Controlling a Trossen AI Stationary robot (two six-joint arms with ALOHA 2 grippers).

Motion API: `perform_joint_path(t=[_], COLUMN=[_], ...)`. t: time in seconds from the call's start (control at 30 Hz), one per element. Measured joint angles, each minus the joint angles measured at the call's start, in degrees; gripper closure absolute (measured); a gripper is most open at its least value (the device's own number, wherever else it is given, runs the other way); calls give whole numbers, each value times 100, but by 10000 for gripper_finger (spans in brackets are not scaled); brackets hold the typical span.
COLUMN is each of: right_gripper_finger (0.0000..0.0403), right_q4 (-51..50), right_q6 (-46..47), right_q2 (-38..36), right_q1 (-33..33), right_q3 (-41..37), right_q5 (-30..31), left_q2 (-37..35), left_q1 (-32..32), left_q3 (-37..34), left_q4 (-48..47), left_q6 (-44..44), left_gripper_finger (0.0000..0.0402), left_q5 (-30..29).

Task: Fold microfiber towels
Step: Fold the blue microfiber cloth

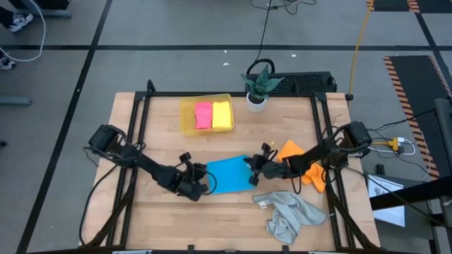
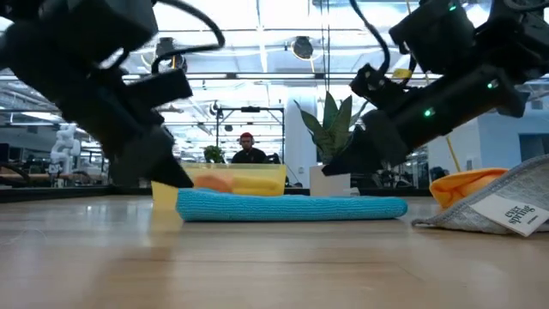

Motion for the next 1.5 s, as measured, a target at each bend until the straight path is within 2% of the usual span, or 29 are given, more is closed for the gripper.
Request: perform_joint_path(t=[0.13,0.27,0.4,0.57,0.73,0.8,0.9,1.03,1.23,1.37,1.5], right_gripper_finger=[403,403,403,403,403,403,403,403,403,403,403], right_q4=[37,26,-157,-273,-106,12,361,746,220,-239,-607], right_q6=[41,50,11,-237,-263,-357,-500,-498,-119,-123,-168], right_q2=[41,199,256,260,202,178,173,173,177,177,139], right_q1=[40,12,-5,71,313,440,597,692,640,539,256], right_q3=[0,-10,-11,-63,-61,-68,-68,-62,-63,-61,-52], right_q5=[-719,-868,-842,-269,-298,-367,-750,-1378,-2248,-2183,-1709], left_q2=[-23,147,298,391,292,230,193,182,182,182,243], left_q1=[-26,126,251,312,181,92,-1,40,142,143,143], left_q3=[1,-6,-11,-16,-22,-11,-20,-11,-12,-15,-15], left_q4=[418,803,708,666,775,1121,1691,2324,1847,1522,1841], left_q6=[251,480,481,448,529,697,1212,1751,1616,1270,1349], left_gripper_finger=[388,386,398,383,385,394,397,384,398,390,382], left_q5=[-40,172,480,443,378,312,333,760,1328,1372,1604])
